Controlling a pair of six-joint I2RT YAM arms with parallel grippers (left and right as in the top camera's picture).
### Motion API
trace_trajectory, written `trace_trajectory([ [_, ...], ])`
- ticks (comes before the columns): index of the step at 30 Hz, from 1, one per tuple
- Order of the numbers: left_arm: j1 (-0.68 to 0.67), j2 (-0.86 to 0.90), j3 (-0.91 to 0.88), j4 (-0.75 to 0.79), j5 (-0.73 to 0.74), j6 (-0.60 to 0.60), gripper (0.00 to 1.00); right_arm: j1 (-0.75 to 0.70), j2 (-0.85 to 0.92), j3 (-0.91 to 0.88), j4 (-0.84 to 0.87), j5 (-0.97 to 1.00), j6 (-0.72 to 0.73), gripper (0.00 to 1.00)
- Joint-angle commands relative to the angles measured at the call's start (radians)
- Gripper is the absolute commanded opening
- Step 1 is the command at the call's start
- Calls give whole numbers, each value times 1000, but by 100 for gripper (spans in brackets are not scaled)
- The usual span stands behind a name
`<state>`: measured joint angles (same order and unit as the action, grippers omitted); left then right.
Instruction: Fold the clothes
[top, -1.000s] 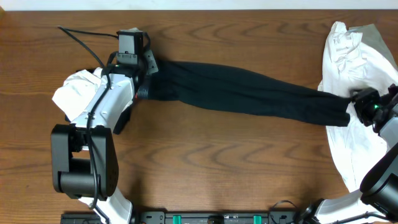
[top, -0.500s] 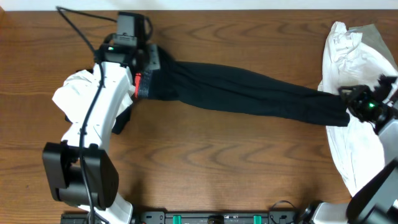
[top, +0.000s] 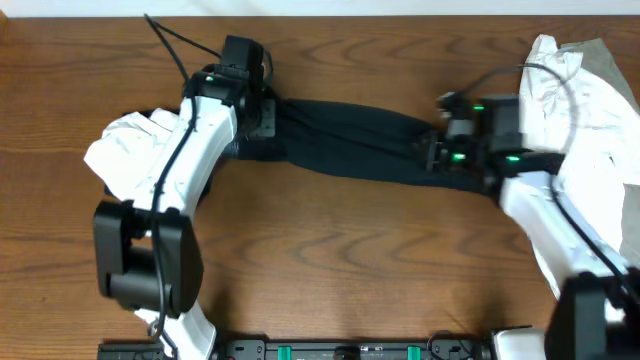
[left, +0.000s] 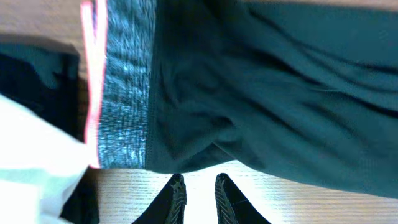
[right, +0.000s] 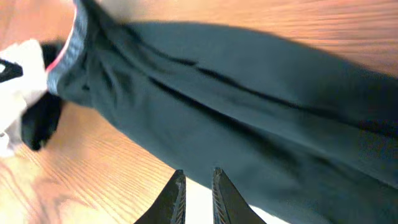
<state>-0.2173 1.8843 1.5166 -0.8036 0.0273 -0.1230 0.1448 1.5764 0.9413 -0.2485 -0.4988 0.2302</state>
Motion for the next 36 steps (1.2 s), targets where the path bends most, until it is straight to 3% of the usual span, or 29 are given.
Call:
trace_trajectory([
  [1, 5, 62, -9, 1, 3, 6, 19, 51, 110, 10, 84, 50, 0, 14],
  [5, 5, 110, -9, 7, 3, 6, 19, 58, 235, 34, 201, 45, 65, 11],
  [12, 5, 138, -9, 25, -2, 8, 20, 58, 386, 102, 217, -55, 83, 8],
  [16, 5, 138, -9, 28, -40, 8, 21, 58, 425, 103, 243, -21, 84, 9],
  [23, 6, 138, -10, 7, -81, 27, 21, 37, 472, 103, 367, 254, 114, 5],
  [28, 6, 138, -10, -4, -103, 41, 21, -10, 471, 114, 496, 240, 157, 5],
  [36, 16, 138, -10, -3, -104, 41, 25, -93, 465, 145, 476, 199, 180, 6],
])
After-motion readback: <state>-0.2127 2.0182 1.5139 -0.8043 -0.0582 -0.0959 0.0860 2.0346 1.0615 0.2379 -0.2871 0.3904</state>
